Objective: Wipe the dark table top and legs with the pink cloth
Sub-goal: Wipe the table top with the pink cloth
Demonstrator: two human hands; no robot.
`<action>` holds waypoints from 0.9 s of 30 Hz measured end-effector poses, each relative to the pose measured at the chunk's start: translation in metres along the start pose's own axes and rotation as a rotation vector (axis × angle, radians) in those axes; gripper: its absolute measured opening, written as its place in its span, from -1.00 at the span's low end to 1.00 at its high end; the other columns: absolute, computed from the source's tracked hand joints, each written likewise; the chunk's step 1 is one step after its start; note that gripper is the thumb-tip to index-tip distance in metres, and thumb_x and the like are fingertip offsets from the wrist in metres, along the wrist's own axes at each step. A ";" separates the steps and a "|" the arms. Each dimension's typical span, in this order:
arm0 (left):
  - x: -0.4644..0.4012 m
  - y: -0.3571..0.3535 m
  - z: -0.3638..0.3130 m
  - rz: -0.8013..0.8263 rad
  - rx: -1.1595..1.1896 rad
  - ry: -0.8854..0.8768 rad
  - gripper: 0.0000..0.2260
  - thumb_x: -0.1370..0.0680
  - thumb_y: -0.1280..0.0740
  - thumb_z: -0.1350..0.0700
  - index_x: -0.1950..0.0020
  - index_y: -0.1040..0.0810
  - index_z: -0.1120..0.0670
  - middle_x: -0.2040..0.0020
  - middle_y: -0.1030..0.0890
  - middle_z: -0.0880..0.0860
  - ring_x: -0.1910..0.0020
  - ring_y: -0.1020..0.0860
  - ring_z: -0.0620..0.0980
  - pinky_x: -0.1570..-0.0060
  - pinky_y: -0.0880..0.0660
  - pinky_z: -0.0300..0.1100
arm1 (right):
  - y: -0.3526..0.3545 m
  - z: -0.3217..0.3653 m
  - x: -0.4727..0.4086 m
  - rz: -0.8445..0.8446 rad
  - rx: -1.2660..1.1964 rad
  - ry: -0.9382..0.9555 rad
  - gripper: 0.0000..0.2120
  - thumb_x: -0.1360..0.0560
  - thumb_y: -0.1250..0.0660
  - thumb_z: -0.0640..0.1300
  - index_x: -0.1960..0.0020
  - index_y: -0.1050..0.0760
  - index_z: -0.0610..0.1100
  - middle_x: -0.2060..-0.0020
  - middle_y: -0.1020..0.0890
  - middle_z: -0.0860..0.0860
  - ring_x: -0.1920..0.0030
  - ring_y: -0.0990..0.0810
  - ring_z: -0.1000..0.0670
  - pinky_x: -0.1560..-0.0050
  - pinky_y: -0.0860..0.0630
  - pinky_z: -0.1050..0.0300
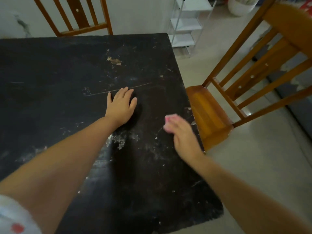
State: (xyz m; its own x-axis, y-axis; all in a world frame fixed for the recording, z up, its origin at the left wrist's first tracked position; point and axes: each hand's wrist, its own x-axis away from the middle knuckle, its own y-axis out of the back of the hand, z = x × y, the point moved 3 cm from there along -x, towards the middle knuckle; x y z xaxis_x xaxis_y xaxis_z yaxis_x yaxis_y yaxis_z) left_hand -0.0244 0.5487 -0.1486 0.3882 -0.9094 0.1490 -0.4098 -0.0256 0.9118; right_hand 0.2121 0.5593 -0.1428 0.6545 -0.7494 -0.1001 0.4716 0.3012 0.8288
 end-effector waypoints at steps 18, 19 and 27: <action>0.261 -0.026 0.071 -0.112 -0.068 -0.052 -0.55 -0.56 0.02 -0.02 -0.40 -0.30 0.11 -0.45 -0.29 0.11 -0.45 -0.16 0.02 -0.40 0.04 0.18 | -0.064 0.082 0.053 -0.124 -0.086 0.051 -0.68 -0.49 -0.15 -0.38 -0.14 -0.58 -0.29 -0.19 -0.57 -0.17 -0.28 -0.42 0.01 -0.41 -0.27 0.21; 0.259 -0.027 0.070 -0.093 -0.081 -0.038 -0.54 -0.56 0.03 -0.03 -0.40 -0.30 0.11 -0.45 -0.29 0.11 -0.45 -0.17 0.03 -0.40 0.03 0.19 | -0.067 0.098 0.061 -0.061 -0.147 0.067 -0.66 -0.46 -0.15 -0.45 -0.14 -0.57 -0.33 -0.19 -0.56 -0.21 -0.26 -0.38 0.12 -0.37 -0.24 0.37; 0.257 -0.032 0.069 -0.035 -0.216 -0.040 -0.50 -0.55 0.08 -0.05 -0.38 -0.36 0.10 -0.45 -0.30 0.09 -0.45 -0.21 0.04 -0.39 -0.03 0.19 | 0.029 -0.001 0.070 -0.164 -0.026 -0.418 -0.72 -0.58 -0.19 -0.17 -0.20 -0.46 0.12 -0.29 -0.50 -0.07 -0.32 -0.46 -0.07 -0.36 -0.38 -0.03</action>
State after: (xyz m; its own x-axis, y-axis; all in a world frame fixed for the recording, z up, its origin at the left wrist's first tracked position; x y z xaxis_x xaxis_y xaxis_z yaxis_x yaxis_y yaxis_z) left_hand 0.0314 0.2876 -0.1654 0.3639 -0.9256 0.1044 -0.2088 0.0281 0.9776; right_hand 0.2724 0.5163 -0.1269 0.2775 -0.9607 0.0069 0.5672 0.1696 0.8059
